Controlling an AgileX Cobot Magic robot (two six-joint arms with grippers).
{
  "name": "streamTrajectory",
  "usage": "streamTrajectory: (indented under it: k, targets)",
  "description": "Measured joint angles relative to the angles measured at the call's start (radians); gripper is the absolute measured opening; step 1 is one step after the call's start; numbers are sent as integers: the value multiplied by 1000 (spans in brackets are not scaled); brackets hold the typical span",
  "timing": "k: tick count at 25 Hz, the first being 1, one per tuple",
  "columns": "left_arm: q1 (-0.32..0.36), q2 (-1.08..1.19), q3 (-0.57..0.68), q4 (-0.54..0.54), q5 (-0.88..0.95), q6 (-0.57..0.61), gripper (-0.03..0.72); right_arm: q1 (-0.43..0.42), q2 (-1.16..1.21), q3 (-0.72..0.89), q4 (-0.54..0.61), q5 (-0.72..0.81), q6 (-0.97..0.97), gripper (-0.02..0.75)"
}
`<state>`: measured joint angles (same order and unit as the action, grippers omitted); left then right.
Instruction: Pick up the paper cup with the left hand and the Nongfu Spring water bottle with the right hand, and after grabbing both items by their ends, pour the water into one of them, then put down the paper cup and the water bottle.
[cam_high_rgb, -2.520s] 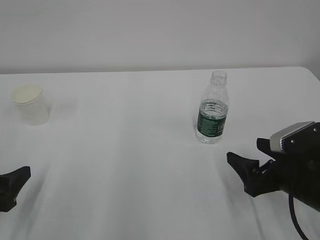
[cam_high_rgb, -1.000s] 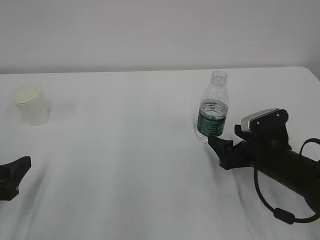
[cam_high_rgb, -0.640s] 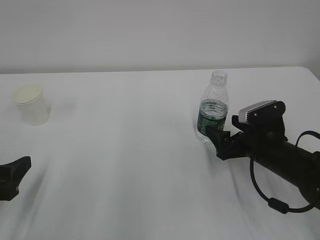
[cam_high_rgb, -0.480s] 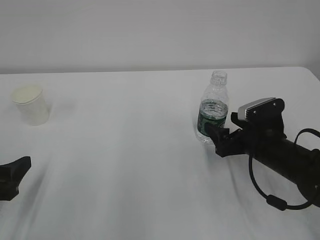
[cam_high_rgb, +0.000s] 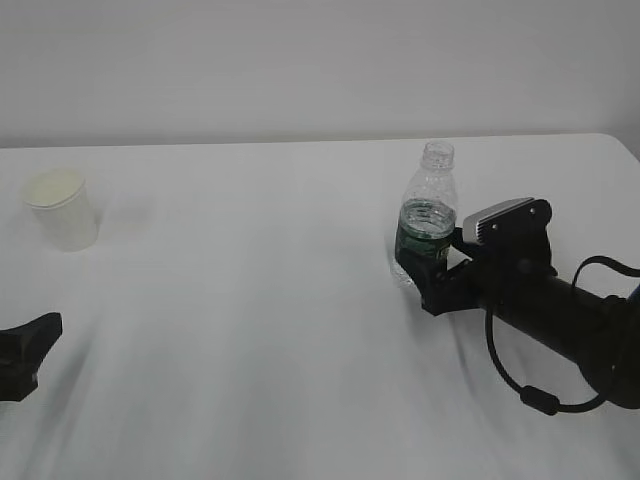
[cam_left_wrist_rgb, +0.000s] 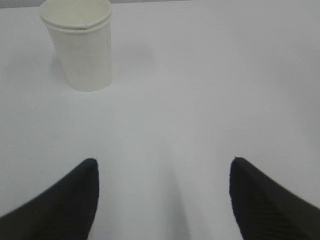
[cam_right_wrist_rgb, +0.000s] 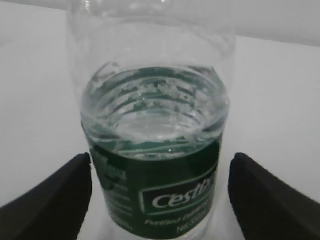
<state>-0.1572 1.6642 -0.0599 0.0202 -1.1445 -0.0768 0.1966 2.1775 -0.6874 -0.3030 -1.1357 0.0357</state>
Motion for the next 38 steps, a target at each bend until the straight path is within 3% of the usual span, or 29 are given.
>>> streamTrajectory:
  k: [8, 38]
  targets:
    - [-30, 0, 0, -5, 0, 0, 587, 0, 20, -44, -2, -4, 2, 651]
    - [-30, 0, 0, -5, 0, 0, 586, 0, 95, -175, -45, 28, 29, 633]
